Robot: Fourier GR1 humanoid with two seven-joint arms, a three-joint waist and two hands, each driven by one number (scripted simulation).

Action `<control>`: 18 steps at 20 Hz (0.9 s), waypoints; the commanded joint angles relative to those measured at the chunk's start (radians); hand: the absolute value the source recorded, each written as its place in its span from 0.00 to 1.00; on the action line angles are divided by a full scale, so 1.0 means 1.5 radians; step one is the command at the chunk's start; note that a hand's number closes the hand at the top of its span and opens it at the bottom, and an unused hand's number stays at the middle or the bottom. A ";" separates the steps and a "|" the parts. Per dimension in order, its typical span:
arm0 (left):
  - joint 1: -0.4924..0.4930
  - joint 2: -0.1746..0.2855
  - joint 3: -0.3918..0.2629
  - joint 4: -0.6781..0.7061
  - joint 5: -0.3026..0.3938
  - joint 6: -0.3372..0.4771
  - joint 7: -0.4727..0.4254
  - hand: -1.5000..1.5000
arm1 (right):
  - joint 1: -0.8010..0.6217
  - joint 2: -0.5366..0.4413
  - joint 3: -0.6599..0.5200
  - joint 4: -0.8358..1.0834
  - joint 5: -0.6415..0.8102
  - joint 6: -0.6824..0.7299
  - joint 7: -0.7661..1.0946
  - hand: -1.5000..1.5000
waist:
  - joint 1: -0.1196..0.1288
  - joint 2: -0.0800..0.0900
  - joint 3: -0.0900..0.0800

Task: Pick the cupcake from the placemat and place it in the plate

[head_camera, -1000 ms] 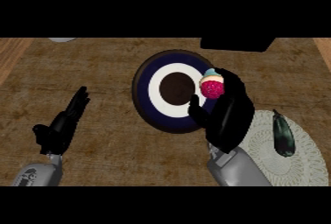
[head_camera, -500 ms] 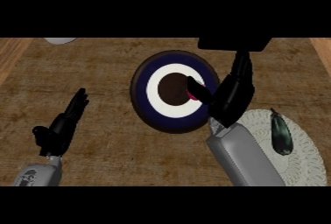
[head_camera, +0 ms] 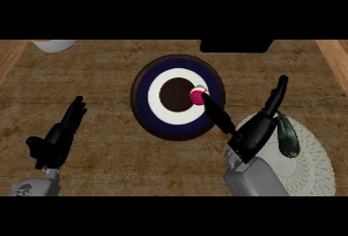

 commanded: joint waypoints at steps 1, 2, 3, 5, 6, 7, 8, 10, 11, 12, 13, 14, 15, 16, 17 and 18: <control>0.012 0.000 0.008 -0.008 -0.004 0.008 -0.006 0.50 | 0.129 0.003 0.074 -0.057 -0.027 -0.167 -0.032 0.00 | -0.013 -0.002 0.000; 0.041 0.000 0.005 -0.036 -0.001 0.006 -0.004 0.50 | 0.169 -0.002 0.101 -0.048 -0.027 -0.196 -0.051 0.00 | -0.008 -0.002 0.000; 0.023 -0.012 0.001 -0.014 -0.003 0.006 -0.003 0.50 | 0.204 -0.012 0.128 -0.068 -0.024 -0.208 -0.068 0.00 | -0.014 -0.002 -0.001; 0.035 -0.001 0.012 -0.027 -0.001 0.008 0.012 0.50 | 0.256 -0.093 0.158 -0.122 -0.083 -0.209 -0.087 0.00 | -0.013 -0.002 0.001; 0.028 0.013 0.026 -0.029 0.020 -0.019 0.009 0.50 | 0.271 -0.079 0.174 -0.117 -0.078 -0.210 -0.119 0.00 | -0.012 -0.002 0.001; 0.028 -0.013 0.006 -0.007 -0.003 -0.004 -0.014 0.50 | 0.291 -0.116 0.192 -0.152 -0.096 -0.211 -0.125 0.00 | -0.015 -0.002 0.000; 0.041 -0.013 0.004 -0.003 -0.011 -0.001 -0.029 0.50 | 0.276 -0.123 0.197 -0.136 -0.117 -0.211 -0.145 0.00 | -0.012 -0.001 0.001; 0.023 -0.002 0.017 0.009 -0.005 -0.016 -0.025 0.50 | 0.315 -0.151 0.210 -0.175 -0.142 -0.212 -0.169 0.00 | -0.015 -0.002 0.001; 0.039 0.000 0.011 -0.032 -0.005 -0.013 -0.004 0.50 | 0.276 -0.139 0.200 -0.113 -0.167 -0.213 -0.185 0.00 | -0.008 -0.002 0.002; -0.002 -0.027 0.015 0.048 -0.025 0.011 -0.040 0.50 | 0.306 -0.130 0.220 -0.136 -0.161 -0.213 -0.206 0.00 | -0.017 -0.001 0.001; 0.041 -0.017 0.002 -0.063 -0.014 0.011 0.021 0.50 | 0.257 -0.154 0.202 -0.086 -0.195 -0.213 -0.204 0.00 | -0.005 -0.002 0.002; 0.011 -0.013 0.015 -0.033 -0.010 0.009 0.029 0.50 | 0.261 -0.127 0.197 -0.080 -0.198 -0.214 -0.222 0.00 | -0.009 -0.002 0.002; 0.003 -0.015 0.018 -0.008 -0.009 -0.002 0.011 0.50 | 0.304 -0.135 0.217 -0.111 -0.200 -0.214 -0.246 0.00 | -0.014 -0.002 0.001; 0.033 -0.018 0.011 -0.009 -0.017 0.002 -0.006 0.50 | 0.327 -0.174 0.210 -0.137 -0.217 -0.214 -0.241 0.00 | -0.015 -0.003 0.002; -0.003 -0.012 0.018 -0.019 -0.011 0.002 0.026 0.50 | 0.297 -0.181 0.204 -0.133 -0.237 -0.215 -0.244 0.00 | -0.015 -0.002 0.002; 0.024 -0.020 0.023 0.010 -0.014 0.003 -0.019 0.50 | 0.290 -0.147 0.202 -0.081 -0.234 -0.215 -0.259 0.00 | -0.013 -0.001 0.003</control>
